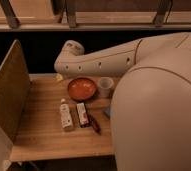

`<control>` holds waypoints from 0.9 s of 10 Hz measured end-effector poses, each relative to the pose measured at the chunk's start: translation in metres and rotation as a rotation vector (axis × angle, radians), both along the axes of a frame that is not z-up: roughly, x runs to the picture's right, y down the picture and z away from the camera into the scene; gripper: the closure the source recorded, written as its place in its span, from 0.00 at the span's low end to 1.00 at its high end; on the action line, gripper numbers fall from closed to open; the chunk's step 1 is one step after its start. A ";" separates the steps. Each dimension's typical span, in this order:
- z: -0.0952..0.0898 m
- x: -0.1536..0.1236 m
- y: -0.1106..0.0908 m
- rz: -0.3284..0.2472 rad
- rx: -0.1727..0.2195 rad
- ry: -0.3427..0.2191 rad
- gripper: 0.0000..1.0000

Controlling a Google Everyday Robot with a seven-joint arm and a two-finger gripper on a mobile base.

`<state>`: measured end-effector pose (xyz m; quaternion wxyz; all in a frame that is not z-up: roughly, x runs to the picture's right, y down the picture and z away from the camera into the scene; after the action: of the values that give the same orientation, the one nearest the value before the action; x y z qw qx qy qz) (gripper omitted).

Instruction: Drag the pepper across the table

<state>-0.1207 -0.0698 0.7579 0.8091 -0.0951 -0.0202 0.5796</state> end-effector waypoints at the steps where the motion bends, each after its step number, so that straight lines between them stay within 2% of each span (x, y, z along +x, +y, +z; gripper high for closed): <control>1: 0.000 0.000 0.000 0.000 0.000 0.000 0.20; 6: 0.002 0.004 0.003 0.014 -0.006 0.008 0.20; 7: 0.008 0.012 0.012 0.040 -0.025 0.027 0.20; 9: 0.029 0.040 0.058 0.153 -0.121 0.075 0.20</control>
<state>-0.0806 -0.0123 0.7868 0.7554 -0.1204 0.0380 0.6430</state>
